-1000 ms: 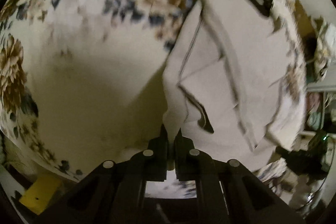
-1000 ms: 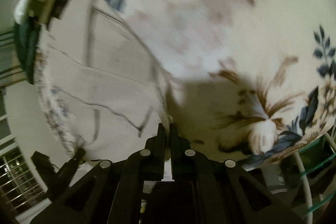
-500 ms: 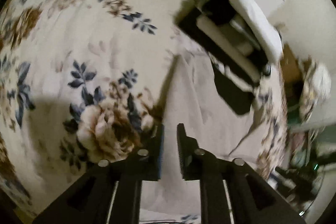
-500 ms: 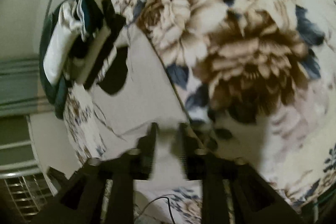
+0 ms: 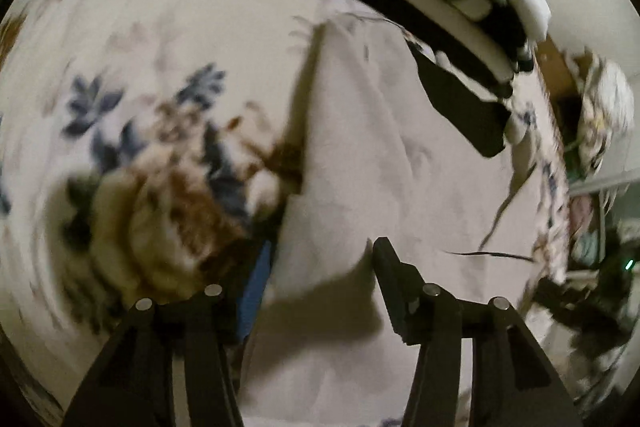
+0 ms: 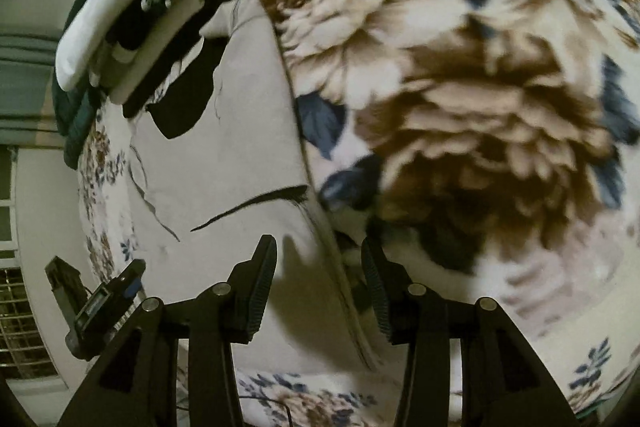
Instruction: Fold small clothes
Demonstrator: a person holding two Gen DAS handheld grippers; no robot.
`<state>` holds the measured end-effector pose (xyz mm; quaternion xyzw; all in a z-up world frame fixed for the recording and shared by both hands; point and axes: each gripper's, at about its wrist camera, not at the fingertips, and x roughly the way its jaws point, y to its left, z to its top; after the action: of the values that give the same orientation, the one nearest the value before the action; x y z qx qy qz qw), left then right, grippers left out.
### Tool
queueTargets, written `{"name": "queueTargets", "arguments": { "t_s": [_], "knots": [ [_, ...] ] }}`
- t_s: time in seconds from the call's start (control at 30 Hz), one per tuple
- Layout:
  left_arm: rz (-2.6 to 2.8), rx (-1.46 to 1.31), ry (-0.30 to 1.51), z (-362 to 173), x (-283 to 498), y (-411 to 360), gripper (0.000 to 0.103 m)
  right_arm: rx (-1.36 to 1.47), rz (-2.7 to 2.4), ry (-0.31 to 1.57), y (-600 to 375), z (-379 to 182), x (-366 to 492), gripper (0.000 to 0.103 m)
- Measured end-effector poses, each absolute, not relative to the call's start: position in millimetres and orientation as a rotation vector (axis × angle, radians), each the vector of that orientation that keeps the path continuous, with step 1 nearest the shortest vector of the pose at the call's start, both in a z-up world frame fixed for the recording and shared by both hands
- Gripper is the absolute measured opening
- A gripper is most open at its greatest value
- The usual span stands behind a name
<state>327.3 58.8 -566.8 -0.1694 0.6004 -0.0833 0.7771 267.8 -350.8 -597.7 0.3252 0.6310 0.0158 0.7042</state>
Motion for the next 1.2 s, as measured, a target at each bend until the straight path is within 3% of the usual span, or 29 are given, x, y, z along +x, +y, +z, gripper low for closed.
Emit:
{"name": "queueTargets", "arguments": {
  "t_s": [0.07,0.1,0.13,0.2,0.43,0.77,0.87,0.9,1.2],
  "knots": [
    [-0.185,-0.325,1.286,-565,330,54,0.011,0.726,0.021,1.405,-346,-601,273,0.04],
    [-0.189,-0.322,1.284,-563,330,54,0.011,0.7,-0.012,1.394,-345,-599,276,0.019],
    [-0.188,-0.326,1.272,-560,329,56,0.01,0.689,-0.034,1.383,-344,-597,277,0.009],
    [-0.188,-0.331,1.253,-552,328,61,0.009,0.694,-0.065,1.352,-346,-590,279,0.004],
    [-0.197,-0.321,1.28,-547,335,65,0.013,0.663,-0.106,1.29,-354,-562,288,0.003],
    [-0.2,-0.478,1.333,-558,330,85,0.018,0.506,-0.078,1.348,-328,-572,312,0.003],
    [-0.179,-0.439,1.276,-551,323,83,0.016,0.505,-0.089,1.353,-325,-575,312,0.003],
    [-0.167,-0.412,1.248,-545,321,81,0.007,0.504,-0.093,1.352,-324,-574,311,0.003],
    [-0.123,-0.395,1.186,-534,350,85,0.007,0.504,-0.135,1.302,-332,-558,313,0.003]
  ]
}}
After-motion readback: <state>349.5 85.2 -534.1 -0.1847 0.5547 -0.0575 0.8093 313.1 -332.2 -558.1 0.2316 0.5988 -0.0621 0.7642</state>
